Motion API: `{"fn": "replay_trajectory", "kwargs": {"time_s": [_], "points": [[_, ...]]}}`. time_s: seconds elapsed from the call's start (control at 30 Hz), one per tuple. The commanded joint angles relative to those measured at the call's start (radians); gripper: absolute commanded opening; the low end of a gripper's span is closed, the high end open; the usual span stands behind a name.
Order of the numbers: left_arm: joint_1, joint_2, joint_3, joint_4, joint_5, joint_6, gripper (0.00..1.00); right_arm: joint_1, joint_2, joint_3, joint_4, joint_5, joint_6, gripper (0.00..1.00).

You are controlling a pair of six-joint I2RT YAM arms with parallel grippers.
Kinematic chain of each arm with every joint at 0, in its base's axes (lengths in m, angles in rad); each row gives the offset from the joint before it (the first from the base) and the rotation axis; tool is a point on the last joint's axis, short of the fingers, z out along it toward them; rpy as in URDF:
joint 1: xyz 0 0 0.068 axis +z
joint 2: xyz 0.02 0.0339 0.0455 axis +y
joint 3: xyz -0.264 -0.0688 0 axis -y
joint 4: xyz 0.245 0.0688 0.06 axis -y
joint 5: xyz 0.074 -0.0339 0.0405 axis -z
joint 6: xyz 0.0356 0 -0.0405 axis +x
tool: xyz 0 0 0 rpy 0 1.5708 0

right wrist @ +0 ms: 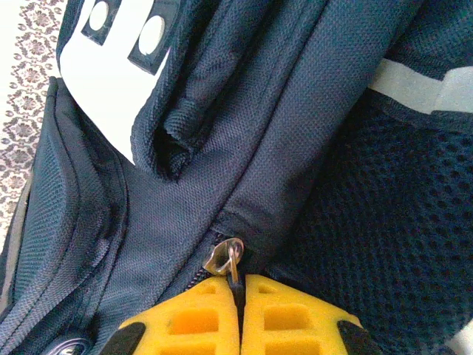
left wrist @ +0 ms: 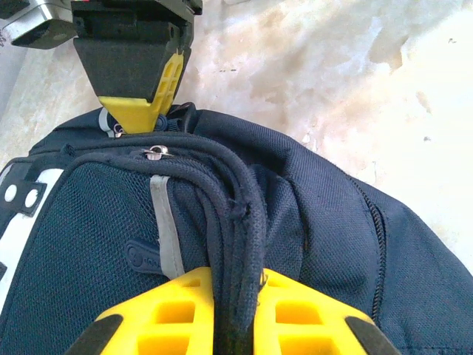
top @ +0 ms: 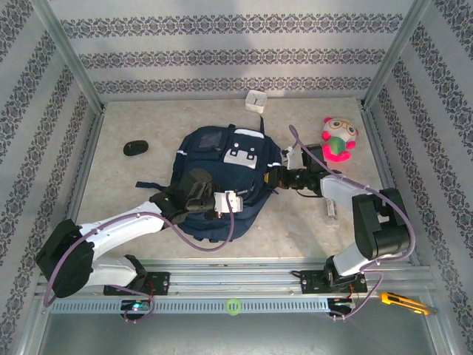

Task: Pack books, pencil case, and school supplies into a backpack

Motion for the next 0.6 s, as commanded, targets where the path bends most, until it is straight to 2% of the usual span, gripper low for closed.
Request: {"fn": "replay_trajectory", "kwargs": {"time_s": [0.0,0.1,0.17,0.23,0.3,0.33,0.5,0.57], "points": [[-0.007,-0.035,0.009,-0.155,0.127,0.024,0.02,-0.077,0.032,0.058,0.084,0.199,0.013,0.00],[-0.003,-0.039,0.004,-0.110,0.108,-0.010,0.06,-0.074,-0.002,0.032,0.078,0.203,0.004,0.00],[-0.003,-0.045,0.009,-0.094,0.097,-0.042,0.17,-0.075,-0.043,0.009,0.057,0.210,-0.011,0.00],[-0.001,-0.072,0.020,-0.102,0.086,-0.080,0.43,-0.074,-0.100,-0.008,0.017,0.199,-0.042,0.17],[0.004,-0.116,0.036,-0.129,0.071,-0.094,0.55,-0.071,-0.159,-0.013,-0.037,0.170,-0.088,0.38],[0.011,-0.139,0.046,-0.151,0.058,-0.095,0.58,-0.068,-0.191,-0.015,-0.068,0.161,-0.114,0.42],[0.088,-0.201,0.100,-0.293,0.000,0.000,0.61,0.002,-0.349,-0.058,-0.119,0.139,-0.253,0.42],[0.114,-0.190,0.103,-0.307,-0.023,0.051,0.61,0.061,-0.406,-0.084,-0.115,0.145,-0.366,0.42]]}}
